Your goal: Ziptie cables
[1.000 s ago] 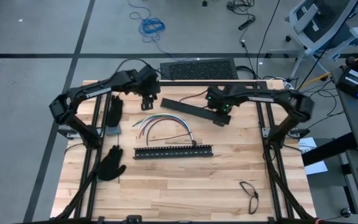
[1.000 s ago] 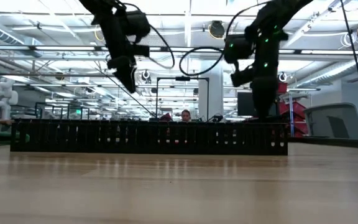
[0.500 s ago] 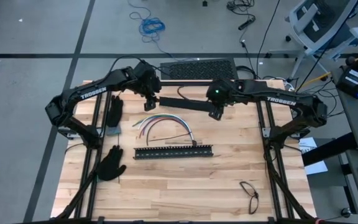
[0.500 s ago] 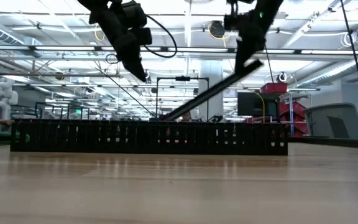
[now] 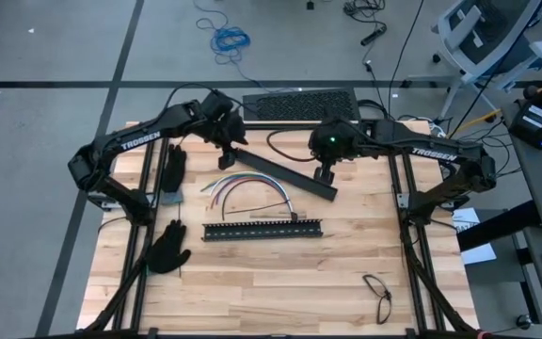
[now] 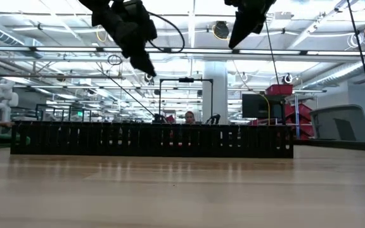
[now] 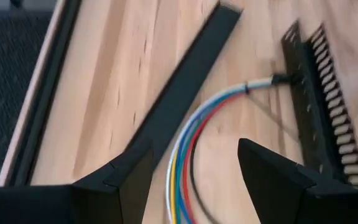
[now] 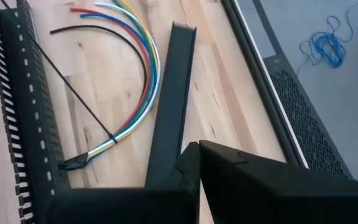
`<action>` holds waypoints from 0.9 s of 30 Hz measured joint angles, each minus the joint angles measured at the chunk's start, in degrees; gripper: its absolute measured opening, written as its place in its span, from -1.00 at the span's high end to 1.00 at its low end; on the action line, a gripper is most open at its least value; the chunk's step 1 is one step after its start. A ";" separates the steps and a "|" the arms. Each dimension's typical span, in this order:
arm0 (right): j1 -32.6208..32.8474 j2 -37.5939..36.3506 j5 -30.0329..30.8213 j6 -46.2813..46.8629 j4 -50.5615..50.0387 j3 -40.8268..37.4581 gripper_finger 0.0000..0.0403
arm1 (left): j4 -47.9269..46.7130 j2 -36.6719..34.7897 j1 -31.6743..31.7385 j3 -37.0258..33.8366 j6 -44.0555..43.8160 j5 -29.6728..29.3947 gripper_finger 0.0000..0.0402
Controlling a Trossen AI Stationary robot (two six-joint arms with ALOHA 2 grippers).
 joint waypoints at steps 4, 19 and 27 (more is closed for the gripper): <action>0.28 0.12 0.00 0.85 -0.70 0.00 1.00 | 1.95 1.28 -1.02 0.00 -0.11 -0.28 -0.15; -2.69 0.15 -17.83 14.53 6.14 -31.28 0.63 | -9.07 2.28 -1.13 -0.02 3.40 -11.16 -0.15; 1.72 0.20 -14.44 24.11 21.23 -37.99 0.14 | -11.88 2.28 -1.09 -0.02 4.99 -13.86 -0.15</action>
